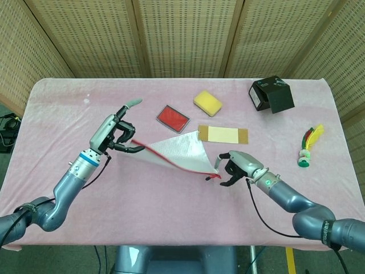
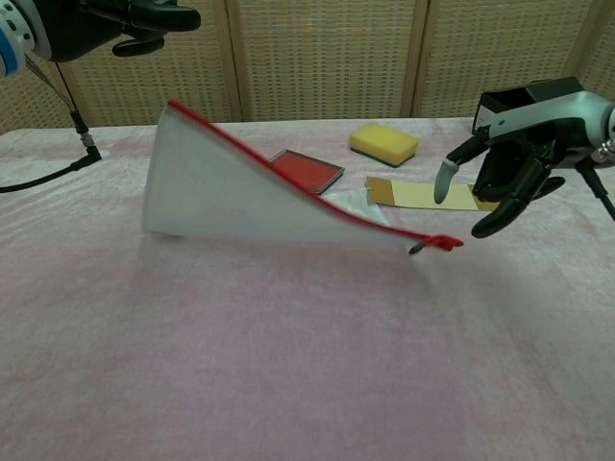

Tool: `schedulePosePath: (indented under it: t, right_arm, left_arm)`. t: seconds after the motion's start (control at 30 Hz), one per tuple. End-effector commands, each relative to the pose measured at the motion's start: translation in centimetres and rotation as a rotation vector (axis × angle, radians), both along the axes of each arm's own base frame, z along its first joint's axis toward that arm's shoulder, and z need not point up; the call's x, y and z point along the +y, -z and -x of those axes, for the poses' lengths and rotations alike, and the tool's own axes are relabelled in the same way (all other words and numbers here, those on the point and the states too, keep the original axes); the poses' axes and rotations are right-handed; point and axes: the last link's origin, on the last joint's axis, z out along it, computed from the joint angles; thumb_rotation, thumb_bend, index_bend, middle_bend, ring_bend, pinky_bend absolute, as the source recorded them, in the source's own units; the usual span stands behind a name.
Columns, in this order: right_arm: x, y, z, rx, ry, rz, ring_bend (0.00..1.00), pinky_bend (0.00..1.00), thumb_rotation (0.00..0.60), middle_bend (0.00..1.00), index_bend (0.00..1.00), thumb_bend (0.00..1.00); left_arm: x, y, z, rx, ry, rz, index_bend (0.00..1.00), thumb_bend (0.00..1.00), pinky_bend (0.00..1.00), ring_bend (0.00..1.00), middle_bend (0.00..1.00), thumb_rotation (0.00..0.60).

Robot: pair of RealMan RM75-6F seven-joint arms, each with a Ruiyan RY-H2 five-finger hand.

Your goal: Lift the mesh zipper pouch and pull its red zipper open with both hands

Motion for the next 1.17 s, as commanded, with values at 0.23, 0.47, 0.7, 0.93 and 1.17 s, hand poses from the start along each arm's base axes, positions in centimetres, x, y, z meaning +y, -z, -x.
schedulePosePath:
  t: [0.23,0.47,0.7,0.93,1.17]
  right_arm:
    - [0.5,-4.9,1.7,0.190,-0.233,0.279,0.82,1.00,0.600,0.85,0.00,0.00]
    - [3.6,-8.3,4.0,0.299,-0.308,0.565,0.36,0.47,0.600,0.34,0.00,0.00]
    - [6.8,-9.8,5.9,0.374,-0.367,0.690,0.00,0.00,0.600,0.00,0.00,0.00]
    - [10.3,-10.9,7.6,0.432,-0.373,0.812,0.00,0.00,0.600,0.00,0.00,0.00]
    - [12.4,-11.0,9.4,0.463,-0.341,0.851,0.00,0.00,0.600,0.00,0.00,0.00]
  left_arm:
    - [-2.5,-5.3,4.5,0.400,-0.062,-0.319,0.00,0.00,0.86,0.75,0.87,0.600]
    - [-6.9,-8.8,10.5,0.731,-0.211,-0.487,0.00,0.00,0.10,0.03,0.05,0.600]
    - [-10.8,-9.8,14.1,0.868,-0.295,-0.502,0.00,0.00,0.00,0.00,0.00,0.600]
    - [-15.1,-10.4,17.0,0.895,-0.371,-0.513,0.00,0.00,0.00,0.00,0.00,0.600]
    - [-17.4,-10.6,17.8,0.872,-0.380,-0.503,0.00,0.00,0.00,0.00,0.00,0.600]
